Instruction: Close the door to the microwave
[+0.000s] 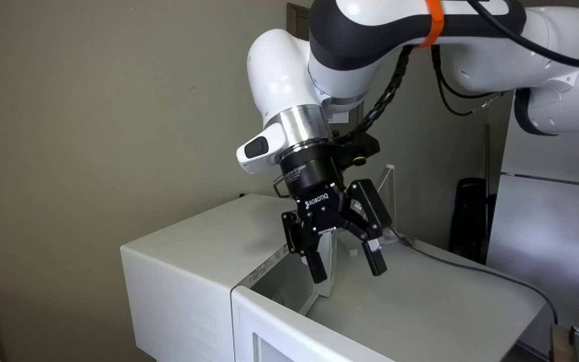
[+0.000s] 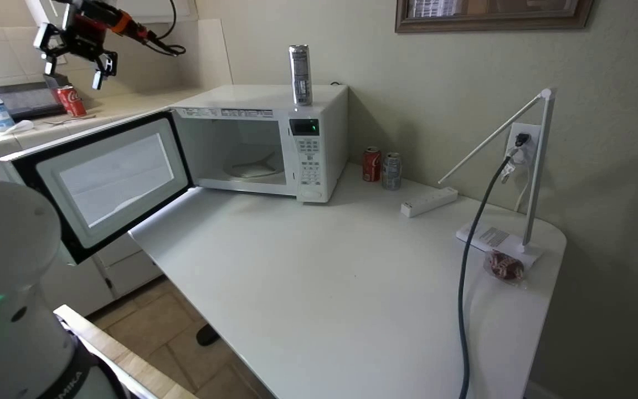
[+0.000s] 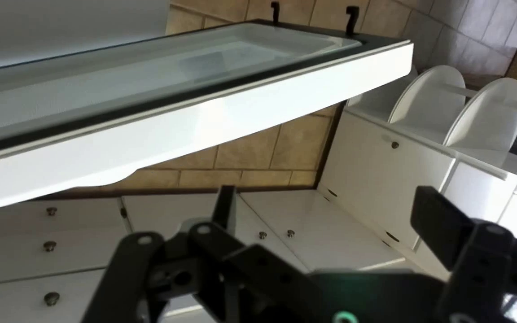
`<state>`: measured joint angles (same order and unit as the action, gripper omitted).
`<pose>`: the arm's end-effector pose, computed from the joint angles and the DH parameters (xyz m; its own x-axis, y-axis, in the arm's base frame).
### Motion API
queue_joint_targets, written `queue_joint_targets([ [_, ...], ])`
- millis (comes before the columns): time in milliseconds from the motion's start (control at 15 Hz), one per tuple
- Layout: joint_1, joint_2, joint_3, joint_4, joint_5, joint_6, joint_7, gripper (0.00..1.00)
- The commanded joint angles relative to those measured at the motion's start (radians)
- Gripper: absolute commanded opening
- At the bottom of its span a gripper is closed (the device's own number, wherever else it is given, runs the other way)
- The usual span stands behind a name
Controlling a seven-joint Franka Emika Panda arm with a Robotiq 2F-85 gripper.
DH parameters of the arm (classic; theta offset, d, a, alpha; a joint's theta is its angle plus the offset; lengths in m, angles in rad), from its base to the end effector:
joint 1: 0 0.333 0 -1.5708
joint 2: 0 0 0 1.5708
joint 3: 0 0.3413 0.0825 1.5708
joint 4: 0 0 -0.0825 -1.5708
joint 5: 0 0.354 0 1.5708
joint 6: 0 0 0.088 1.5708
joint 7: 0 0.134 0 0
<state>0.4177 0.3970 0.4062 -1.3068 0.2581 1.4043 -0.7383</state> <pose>0.4208 0.4415 0.5230 0.0280 0.9962 0.0820 0.8856 0.0134 -0.4643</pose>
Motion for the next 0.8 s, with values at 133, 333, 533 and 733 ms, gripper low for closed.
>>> queue_joint_targets([
  [133,0.180,0.044,0.029,0.081,-0.178,-0.080,0.290,1.00],
  [333,0.263,-0.014,0.027,-0.004,-0.285,-0.037,0.384,1.00],
  [533,0.298,-0.068,0.021,-0.102,-0.387,0.017,0.412,1.00],
  [733,0.298,-0.133,0.018,-0.231,-0.479,0.087,0.428,1.00],
])
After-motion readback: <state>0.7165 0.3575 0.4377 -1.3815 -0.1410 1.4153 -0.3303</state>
